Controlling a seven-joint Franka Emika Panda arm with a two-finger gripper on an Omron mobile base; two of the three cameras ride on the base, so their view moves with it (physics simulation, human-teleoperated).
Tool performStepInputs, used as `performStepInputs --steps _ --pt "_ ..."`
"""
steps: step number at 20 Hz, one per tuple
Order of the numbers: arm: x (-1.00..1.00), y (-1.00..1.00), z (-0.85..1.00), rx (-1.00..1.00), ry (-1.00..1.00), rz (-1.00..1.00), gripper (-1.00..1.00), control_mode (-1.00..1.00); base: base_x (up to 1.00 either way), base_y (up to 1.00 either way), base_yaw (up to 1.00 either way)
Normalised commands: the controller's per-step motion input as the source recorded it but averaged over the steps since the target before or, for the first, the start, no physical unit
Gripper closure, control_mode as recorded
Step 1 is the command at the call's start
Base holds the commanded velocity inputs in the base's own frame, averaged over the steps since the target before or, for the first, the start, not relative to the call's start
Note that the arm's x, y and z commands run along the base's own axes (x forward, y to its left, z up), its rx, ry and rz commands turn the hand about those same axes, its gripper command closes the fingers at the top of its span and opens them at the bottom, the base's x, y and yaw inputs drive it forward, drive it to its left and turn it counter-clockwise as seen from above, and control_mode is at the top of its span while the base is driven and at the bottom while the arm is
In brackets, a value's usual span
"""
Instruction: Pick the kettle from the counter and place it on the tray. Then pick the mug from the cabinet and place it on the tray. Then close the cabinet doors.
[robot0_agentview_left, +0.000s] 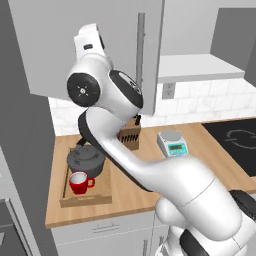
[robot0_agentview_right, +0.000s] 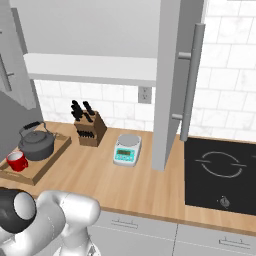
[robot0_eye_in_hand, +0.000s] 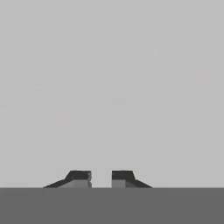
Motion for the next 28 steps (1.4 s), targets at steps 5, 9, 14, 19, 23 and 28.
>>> performStepInputs --steps 5,9,14,19,23,28 --pt "0.77 0.0 -0.03 0.0 0.05 0.0 1.0 -1.0 0.0 0.0 0.0" --pt "0.79 0.0 -0.03 0.0 0.08 0.0 1.0 -1.0 0.0 0.0 0.0" --pt "0.76 -0.02 -0.01 0.0 0.08 0.0 1.0 -1.0 0.0 0.0 0.0" --pt "0.75 -0.06 0.0 0.01 0.08 0.0 1.0 -1.0 0.0 0.0 0.0" --pt "0.73 -0.03 -0.03 0.01 0.09 0.0 1.0 -1.0 0.0 0.0 0.0" --pt "0.7 -0.01 -0.09 0.0 0.06 0.0 1.0 -1.0 0.0 0.0 0.0"
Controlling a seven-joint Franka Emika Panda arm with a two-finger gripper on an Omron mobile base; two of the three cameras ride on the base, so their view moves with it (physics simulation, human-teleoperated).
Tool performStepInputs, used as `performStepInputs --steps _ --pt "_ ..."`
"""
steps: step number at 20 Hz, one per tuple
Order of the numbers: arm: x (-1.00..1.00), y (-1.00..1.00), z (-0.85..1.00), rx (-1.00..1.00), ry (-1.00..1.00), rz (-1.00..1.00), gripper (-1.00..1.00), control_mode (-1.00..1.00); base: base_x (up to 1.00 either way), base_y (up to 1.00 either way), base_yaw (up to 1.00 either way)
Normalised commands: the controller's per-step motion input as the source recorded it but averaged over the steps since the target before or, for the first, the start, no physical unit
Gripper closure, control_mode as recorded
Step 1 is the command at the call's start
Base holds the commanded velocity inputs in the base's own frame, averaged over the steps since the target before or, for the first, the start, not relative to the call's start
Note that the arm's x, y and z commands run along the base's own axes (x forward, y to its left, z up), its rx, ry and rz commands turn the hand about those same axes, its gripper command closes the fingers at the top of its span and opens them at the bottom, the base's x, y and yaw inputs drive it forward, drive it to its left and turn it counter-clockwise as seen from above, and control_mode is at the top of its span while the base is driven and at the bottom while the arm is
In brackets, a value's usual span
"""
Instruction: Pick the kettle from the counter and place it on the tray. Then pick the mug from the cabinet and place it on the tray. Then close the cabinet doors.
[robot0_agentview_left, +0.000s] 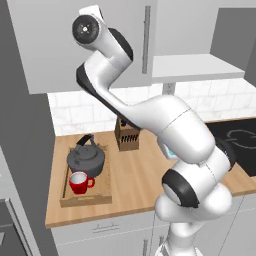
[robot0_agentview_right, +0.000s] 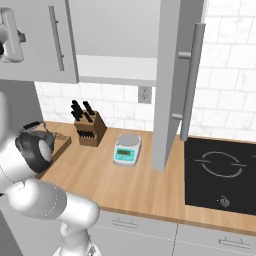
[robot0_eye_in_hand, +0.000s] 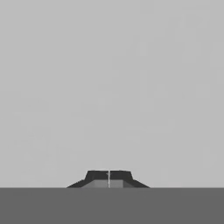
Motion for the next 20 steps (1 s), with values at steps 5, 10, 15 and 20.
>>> performStepInputs --steps 5,10,15,20 --pt "0.59 -0.02 -0.12 0.01 0.01 0.0 1.0 -1.0 0.0 0.0 0.0" --pt "0.36 -0.1 -0.17 0.04 0.0 0.0 1.0 -1.0 0.0 0.0 0.0" --pt "0.09 -0.23 -0.83 0.08 -0.18 0.0 1.0 -1.0 0.0 0.0 0.0" --pt "0.49 -0.28 -0.57 0.14 -0.2 0.0 1.0 -1.0 0.0 0.0 0.0"
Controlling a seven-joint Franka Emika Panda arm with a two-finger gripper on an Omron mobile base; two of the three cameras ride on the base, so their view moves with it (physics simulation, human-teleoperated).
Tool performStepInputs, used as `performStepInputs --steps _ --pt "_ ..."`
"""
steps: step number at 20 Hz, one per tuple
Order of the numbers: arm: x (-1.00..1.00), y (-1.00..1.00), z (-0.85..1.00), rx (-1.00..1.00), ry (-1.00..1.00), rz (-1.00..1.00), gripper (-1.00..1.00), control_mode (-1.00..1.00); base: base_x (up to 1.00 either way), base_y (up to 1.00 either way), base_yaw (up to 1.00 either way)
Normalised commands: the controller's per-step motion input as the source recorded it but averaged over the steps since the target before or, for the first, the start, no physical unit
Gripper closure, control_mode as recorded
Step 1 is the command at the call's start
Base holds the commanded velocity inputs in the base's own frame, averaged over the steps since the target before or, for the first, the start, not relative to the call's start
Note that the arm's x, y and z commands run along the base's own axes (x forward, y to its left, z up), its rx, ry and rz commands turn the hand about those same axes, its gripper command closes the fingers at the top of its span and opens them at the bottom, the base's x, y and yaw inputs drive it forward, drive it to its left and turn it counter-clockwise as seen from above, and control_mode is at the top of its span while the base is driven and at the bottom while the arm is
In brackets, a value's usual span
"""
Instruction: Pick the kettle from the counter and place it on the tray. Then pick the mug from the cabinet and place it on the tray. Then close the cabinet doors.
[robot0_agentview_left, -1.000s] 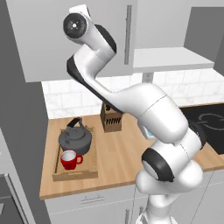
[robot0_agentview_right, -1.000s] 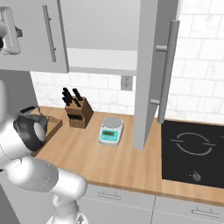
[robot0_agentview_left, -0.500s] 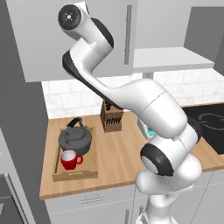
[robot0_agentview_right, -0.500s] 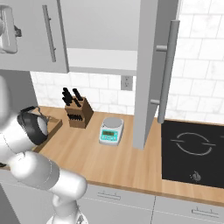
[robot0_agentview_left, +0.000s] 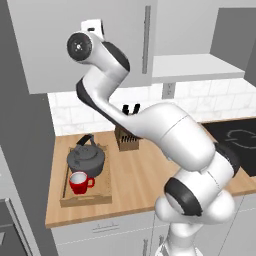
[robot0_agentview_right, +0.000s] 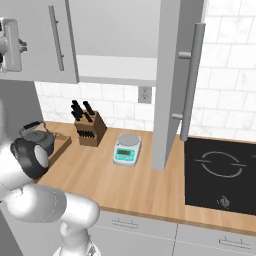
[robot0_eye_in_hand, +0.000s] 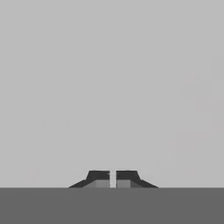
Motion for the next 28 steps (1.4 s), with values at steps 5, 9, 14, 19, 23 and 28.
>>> performStepInputs --steps 5,9,14,19,23,28 --pt "0.47 -0.39 -0.18 0.14 -0.06 0.02 1.0 -1.0 0.0 0.0 0.0" --pt "-0.7 -0.32 0.0 0.06 -0.05 -0.02 1.0 -1.0 0.0 0.0 0.0" --pt "-1.0 -0.35 0.0 0.03 -0.03 -0.06 1.0 -1.0 0.0 0.0 0.0" --pt "-0.93 -0.87 0.0 0.3 0.0 0.0 1.0 -1.0 0.0 0.0 0.0" --pt "-0.38 -0.55 0.03 0.38 -0.01 0.05 1.0 -1.0 0.0 0.0 0.0" --pt "-0.56 -0.45 0.0 0.64 -0.06 -0.26 1.0 -1.0 0.0 0.0 0.0"
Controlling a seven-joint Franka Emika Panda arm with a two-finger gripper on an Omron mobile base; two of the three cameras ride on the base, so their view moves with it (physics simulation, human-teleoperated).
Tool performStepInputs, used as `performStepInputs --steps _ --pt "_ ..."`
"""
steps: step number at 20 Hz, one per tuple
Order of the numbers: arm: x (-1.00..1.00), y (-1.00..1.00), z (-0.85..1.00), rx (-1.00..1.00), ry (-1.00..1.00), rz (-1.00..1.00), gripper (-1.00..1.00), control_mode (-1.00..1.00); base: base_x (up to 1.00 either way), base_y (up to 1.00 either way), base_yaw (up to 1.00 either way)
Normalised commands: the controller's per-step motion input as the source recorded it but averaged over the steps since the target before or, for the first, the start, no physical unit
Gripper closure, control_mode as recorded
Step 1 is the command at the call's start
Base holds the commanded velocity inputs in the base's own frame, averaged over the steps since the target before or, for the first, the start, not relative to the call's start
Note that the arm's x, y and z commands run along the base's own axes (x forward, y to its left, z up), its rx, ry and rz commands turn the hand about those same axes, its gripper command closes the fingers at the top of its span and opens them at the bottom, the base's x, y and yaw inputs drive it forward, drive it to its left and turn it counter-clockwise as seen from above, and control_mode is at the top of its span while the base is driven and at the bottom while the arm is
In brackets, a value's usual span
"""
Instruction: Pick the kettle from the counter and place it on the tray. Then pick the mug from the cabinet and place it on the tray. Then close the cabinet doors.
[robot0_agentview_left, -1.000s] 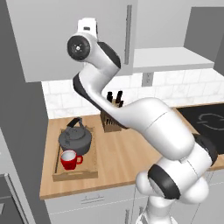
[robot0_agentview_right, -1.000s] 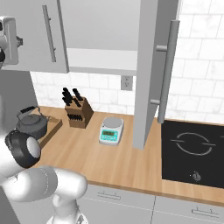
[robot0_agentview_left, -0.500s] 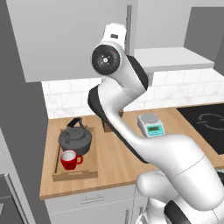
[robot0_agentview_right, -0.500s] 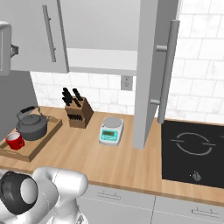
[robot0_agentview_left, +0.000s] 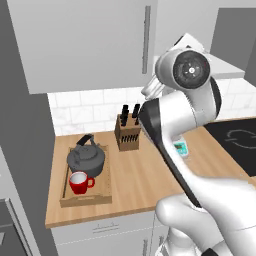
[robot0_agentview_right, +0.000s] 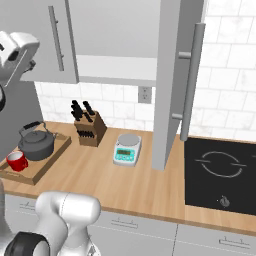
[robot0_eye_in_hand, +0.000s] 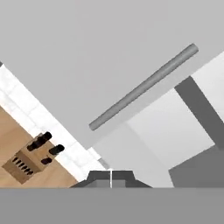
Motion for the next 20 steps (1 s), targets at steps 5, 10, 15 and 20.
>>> performStepInputs --steps 5,10,15,20 --pt "-0.34 -0.67 0.14 0.71 0.04 -0.47 1.0 -1.0 0.0 0.0 0.0" --pt "-0.55 -0.97 0.07 0.57 0.12 -0.11 1.0 -1.0 0.0 0.0 0.0" --pt "-0.72 -0.72 -0.08 0.56 -0.1 -0.13 1.0 -1.0 0.0 0.0 0.0" --pt "-0.44 -0.6 -0.38 0.48 -0.19 -0.23 1.0 -1.0 0.0 0.0 0.0"
